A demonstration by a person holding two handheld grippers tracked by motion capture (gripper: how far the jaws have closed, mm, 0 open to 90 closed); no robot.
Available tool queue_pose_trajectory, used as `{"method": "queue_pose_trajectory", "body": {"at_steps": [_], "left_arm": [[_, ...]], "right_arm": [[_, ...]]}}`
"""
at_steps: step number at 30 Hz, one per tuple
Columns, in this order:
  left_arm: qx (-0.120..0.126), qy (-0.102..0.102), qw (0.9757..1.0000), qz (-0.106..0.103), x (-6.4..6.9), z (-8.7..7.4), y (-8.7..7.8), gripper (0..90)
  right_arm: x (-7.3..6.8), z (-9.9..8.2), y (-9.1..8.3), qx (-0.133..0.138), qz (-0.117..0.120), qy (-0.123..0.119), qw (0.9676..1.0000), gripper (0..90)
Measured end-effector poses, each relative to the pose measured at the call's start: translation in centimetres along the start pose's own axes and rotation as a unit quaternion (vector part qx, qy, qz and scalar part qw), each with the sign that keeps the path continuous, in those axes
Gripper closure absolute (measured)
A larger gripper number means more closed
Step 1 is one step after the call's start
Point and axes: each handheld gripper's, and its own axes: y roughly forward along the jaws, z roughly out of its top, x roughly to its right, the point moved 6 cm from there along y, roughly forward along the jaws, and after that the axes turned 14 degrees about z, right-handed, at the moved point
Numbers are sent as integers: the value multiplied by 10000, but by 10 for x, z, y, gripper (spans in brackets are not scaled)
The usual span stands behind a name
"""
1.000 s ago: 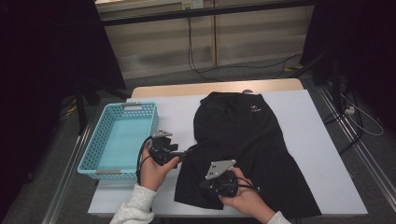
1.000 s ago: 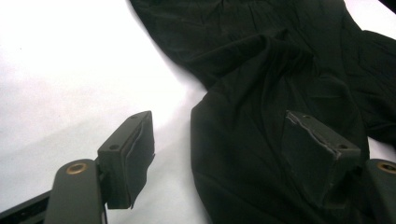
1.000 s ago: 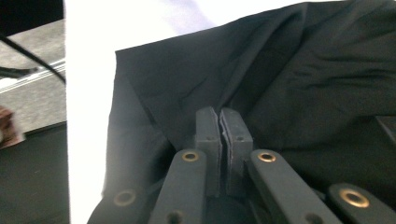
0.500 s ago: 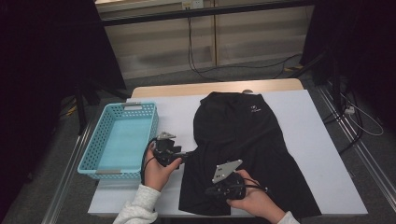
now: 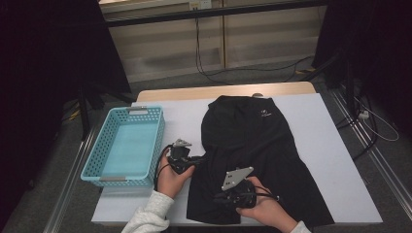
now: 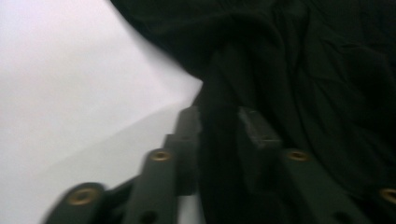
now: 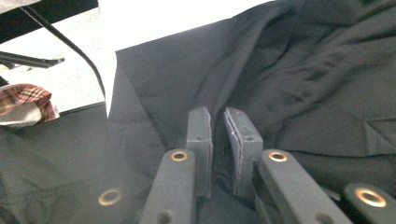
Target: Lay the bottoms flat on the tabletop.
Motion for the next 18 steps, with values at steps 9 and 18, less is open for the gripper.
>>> {"method": "queue_pose_trajectory", "body": {"at_steps": [9, 18], "left_arm": [[-140, -351, 9993, -74, -7, 0, -18, 899], [-54, -448, 9989, 126, -18, -5, -29, 895]], "right_arm": [[2, 8, -4, 202, -113, -61, 9997, 609], [6, 19, 8, 369, -169, -53, 9992, 427]]}}
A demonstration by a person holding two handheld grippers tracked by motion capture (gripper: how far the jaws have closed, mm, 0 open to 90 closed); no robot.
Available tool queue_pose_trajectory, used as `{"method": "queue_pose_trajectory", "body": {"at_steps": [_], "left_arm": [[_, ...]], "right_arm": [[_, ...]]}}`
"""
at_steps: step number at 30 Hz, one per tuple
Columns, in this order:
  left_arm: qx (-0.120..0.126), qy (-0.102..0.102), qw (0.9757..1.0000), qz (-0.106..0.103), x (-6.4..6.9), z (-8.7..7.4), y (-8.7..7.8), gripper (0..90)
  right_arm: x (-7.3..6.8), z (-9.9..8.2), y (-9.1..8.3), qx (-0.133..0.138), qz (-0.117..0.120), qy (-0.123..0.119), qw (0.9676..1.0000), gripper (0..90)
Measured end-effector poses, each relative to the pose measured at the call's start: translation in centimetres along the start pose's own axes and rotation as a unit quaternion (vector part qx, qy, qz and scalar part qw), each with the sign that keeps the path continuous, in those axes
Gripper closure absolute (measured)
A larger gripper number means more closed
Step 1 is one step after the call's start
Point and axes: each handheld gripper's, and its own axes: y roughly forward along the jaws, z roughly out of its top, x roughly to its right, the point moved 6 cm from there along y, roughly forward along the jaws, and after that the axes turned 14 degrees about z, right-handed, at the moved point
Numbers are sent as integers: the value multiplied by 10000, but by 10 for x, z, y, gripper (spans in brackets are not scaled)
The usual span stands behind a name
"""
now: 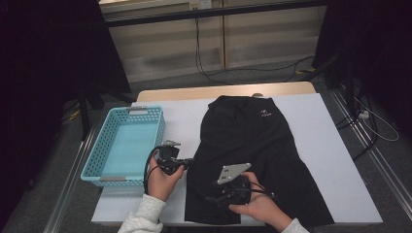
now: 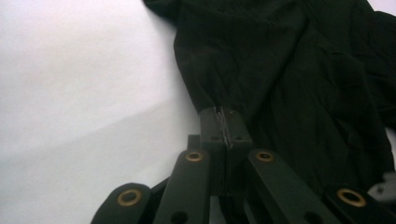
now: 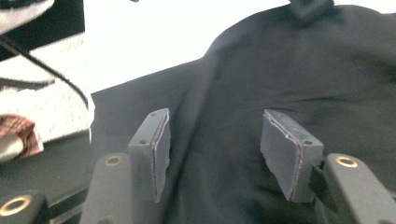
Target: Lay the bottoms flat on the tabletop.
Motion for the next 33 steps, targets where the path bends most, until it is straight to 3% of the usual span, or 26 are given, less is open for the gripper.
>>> {"method": "queue_pose_trajectory", "body": {"at_steps": [2, 4, 5, 7, 8, 11, 16, 21, 24, 28, 31, 33], "left_arm": [[-45, 19, 10000, 3, 0, -3, 3, 896], [-98, 34, 9999, 1, 0, -4, 5, 894], [-111, 27, 9999, -8, 0, -5, 6, 895], [-100, 16, 9999, -15, 0, -5, 6, 895], [-132, 8, 9999, -54, 0, -5, 5, 894], [-110, -32, 9999, -121, 3, -3, 2, 892], [-57, 54, 9998, -174, 8, -3, 1, 850], [26, 60, 9999, -135, 7, 1, 7, 680], [147, 67, 9998, 68, 4, 4, 15, 550], [175, 49, 9996, 223, -1, 6, 24, 516], [222, 28, 9995, 222, -2, 8, 27, 551], [211, -76, 9997, 114, 0, 9, 29, 563]], "right_arm": [[-3, -1, 8, -113, 97, -46, 9999, 425], [-5, -3, 16, -252, 41, -124, 9996, 449], [-6, -3, 17, -211, 1, -175, 9996, 513], [-6, -3, 16, -231, 41, -232, 9995, 760], [-7, -4, 15, -230, 149, -147, 9995, 873], [-8, -6, 14, -182, 257, -76, 9995, 886], [-15, -9, 10, -350, 523, -87, 9980, 888], [-18, -12, 8, -377, 659, -35, 9971, 885], [-21, -12, 9, -425, 711, -122, 9965, 884], [-23, -14, 7, -438, 748, -138, 9961, 884], [-23, -15, 5, -427, 703, -129, 9965, 883], [-22, -15, 4, -427, 693, -137, 9966, 881]]}}
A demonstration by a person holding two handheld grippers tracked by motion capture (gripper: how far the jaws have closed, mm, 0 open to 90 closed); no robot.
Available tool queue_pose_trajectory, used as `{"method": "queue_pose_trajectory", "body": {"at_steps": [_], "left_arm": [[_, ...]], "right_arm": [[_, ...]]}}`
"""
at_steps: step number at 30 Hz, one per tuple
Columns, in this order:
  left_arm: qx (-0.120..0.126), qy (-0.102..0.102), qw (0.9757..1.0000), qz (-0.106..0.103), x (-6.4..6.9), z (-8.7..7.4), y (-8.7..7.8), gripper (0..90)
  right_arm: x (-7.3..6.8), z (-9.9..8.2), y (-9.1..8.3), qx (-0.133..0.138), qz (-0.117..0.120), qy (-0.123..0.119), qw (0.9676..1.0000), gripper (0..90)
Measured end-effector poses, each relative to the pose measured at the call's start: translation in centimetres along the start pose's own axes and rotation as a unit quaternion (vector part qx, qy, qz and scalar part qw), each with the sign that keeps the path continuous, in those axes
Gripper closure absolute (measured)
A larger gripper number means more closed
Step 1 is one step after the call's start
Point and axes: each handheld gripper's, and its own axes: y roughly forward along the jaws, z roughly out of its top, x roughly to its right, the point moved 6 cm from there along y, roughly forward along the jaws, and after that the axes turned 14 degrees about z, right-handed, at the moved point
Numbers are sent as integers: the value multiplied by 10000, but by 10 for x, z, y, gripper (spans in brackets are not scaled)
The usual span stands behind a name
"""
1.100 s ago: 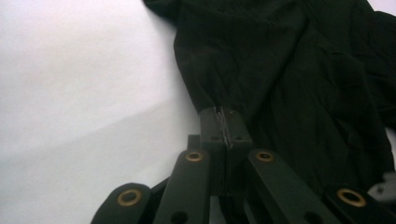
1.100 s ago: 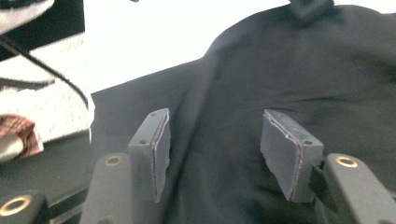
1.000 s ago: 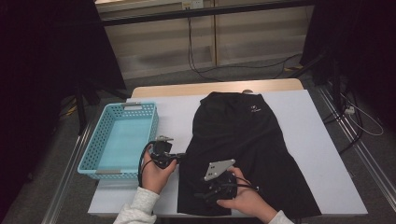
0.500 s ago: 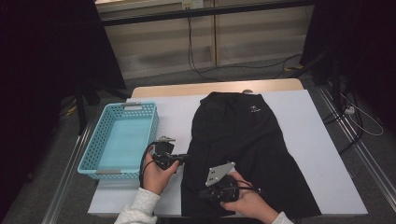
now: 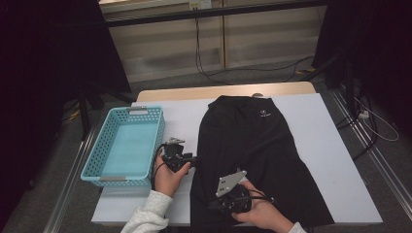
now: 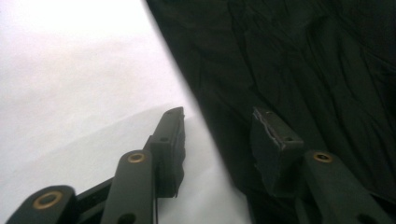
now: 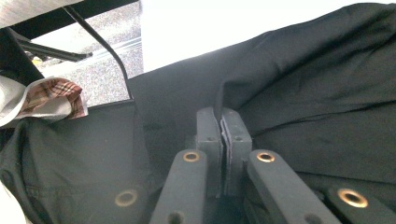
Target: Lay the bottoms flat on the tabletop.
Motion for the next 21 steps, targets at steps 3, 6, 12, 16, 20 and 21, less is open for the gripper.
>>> {"method": "queue_pose_trajectory", "body": {"at_steps": [3, 6, 12, 16, 20, 21], "left_arm": [[-21, 22, 10000, 4, 3, 0, 2, 682], [-138, 23, 9999, 9, 3, 0, 3, 828], [-255, 16, 9996, 96, 0, 2, -2, 900], [-173, -75, 9996, 233, -8, 6, -13, 900], [-209, -150, 9993, 260, -11, 6, -18, 900], [-234, -126, 9994, 242, -11, 5, -17, 900]], "right_arm": [[0, -1, -1, 9, -24, 2, 10000, 880], [-1, -1, -1, 17, -40, 16, 10000, 883], [-2, 1, 0, 47, -61, 24, 10000, 883], [-5, 4, 0, 180, -5, 23, 9998, 896], [-7, 6, 6, 105, -34, -48, 9999, 896], [-8, 5, 8, 85, -21, -50, 9999, 896]]}}
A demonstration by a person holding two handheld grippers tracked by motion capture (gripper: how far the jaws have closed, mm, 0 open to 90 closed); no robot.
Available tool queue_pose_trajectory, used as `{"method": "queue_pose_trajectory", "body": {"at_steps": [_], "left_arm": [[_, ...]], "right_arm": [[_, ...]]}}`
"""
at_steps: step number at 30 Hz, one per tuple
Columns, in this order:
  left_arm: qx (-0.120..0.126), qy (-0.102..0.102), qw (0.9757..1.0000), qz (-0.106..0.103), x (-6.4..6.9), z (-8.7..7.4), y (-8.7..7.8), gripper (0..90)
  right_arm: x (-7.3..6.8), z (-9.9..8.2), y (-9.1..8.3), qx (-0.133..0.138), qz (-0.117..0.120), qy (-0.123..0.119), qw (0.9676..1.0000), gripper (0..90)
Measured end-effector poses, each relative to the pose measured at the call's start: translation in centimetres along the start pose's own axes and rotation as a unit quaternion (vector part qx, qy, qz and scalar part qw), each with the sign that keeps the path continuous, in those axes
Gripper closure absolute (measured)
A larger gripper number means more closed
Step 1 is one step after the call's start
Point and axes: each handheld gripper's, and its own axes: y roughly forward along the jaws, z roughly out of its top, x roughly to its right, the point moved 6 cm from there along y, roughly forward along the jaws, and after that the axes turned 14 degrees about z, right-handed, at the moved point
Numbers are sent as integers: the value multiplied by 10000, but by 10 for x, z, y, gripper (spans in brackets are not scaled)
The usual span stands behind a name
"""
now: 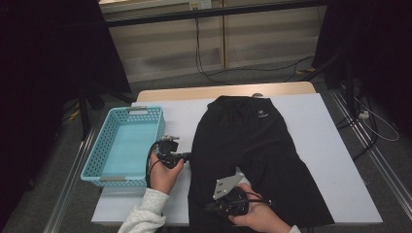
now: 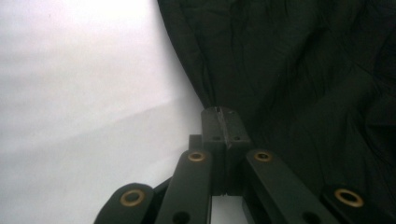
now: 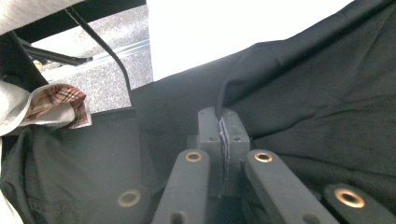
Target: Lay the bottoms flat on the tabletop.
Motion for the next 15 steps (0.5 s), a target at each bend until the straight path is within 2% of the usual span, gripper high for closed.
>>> {"method": "queue_pose_trajectory", "body": {"at_steps": [4, 5, 6, 7, 8, 10, 12, 15], "left_arm": [[-63, 47, 9999, -63, 3, -3, 7, 900], [-62, 92, 9999, -98, 3, -3, 8, 900], [18, 119, 9999, -84, 3, -3, 9, 871], [97, 171, 9998, -69, 3, -2, 9, 801], [115, 181, 9997, -131, 3, -1, 8, 715], [168, 206, 9994, -210, 4, 1, 6, 625], [253, 338, 9990, -146, 5, 3, 5, 495], [341, 404, 9985, -144, 7, 5, 2, 369]], "right_arm": [[0, -1, 0, -45, 27, -32, 10000, 891], [-1, -1, 0, -20, 29, -5, 10000, 872], [-1, -1, 0, -24, 46, -12, 10000, 815], [0, 0, -1, -30, 9, -10, 10000, 725], [1, 0, -2, -5, -131, -1, 9999, 670], [5, 1, -7, 18, -253, -7, 9997, 620], [10, 4, -16, 175, -437, 77, 9989, 534], [18, 7, -33, 402, -682, 125, 9968, 453]]}}
